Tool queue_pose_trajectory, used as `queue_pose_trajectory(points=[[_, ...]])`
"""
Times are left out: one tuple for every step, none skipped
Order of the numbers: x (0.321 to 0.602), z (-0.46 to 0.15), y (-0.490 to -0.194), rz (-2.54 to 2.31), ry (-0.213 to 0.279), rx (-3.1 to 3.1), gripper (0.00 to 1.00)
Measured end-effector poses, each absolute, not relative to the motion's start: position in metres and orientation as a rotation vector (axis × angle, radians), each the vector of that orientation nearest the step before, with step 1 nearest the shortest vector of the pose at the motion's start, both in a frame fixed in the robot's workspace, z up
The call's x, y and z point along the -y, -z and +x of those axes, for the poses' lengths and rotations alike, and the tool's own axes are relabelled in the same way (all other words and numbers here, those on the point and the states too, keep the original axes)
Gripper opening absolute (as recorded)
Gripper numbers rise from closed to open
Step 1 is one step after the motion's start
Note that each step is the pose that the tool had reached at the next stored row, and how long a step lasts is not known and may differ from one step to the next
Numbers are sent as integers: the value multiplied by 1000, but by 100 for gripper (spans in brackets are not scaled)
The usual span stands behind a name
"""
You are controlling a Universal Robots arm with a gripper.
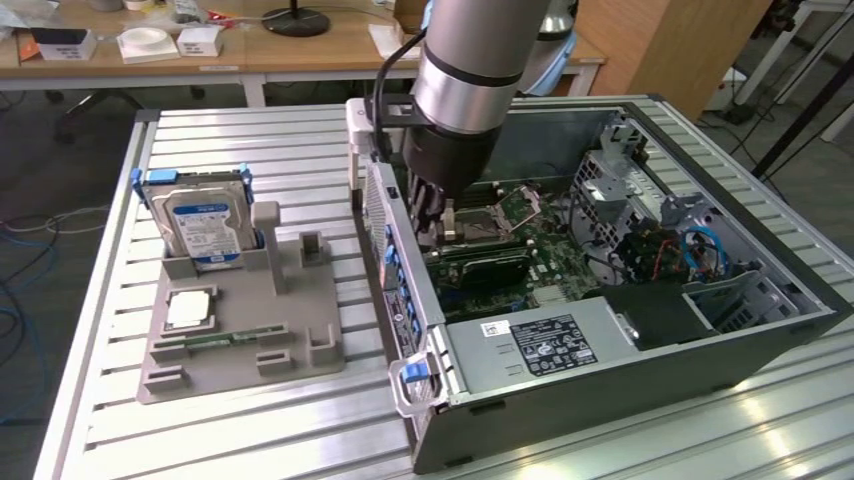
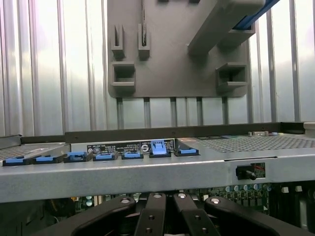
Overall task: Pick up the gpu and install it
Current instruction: 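Press down on the gpu until it lock into place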
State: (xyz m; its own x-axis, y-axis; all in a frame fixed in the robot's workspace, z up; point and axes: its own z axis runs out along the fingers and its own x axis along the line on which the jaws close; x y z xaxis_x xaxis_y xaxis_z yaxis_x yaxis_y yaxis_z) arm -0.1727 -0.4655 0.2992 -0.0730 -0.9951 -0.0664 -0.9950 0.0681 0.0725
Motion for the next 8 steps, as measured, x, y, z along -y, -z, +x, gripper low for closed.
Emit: queue_pose_trajectory(points=[[465, -173, -299, 2138, 154, 2296, 11], [465, -173, -298, 2138, 154, 2296, 11], [465, -173, -298, 2138, 154, 2296, 11], [465, -173, -298, 2139, 153, 2296, 11], [465, -173, -297, 2139, 152, 2297, 11], [465, -173, -297, 2139, 151, 2297, 11], [466, -173, -297, 2139, 151, 2297, 11], [465, -173, -297, 2139, 151, 2297, 11]])
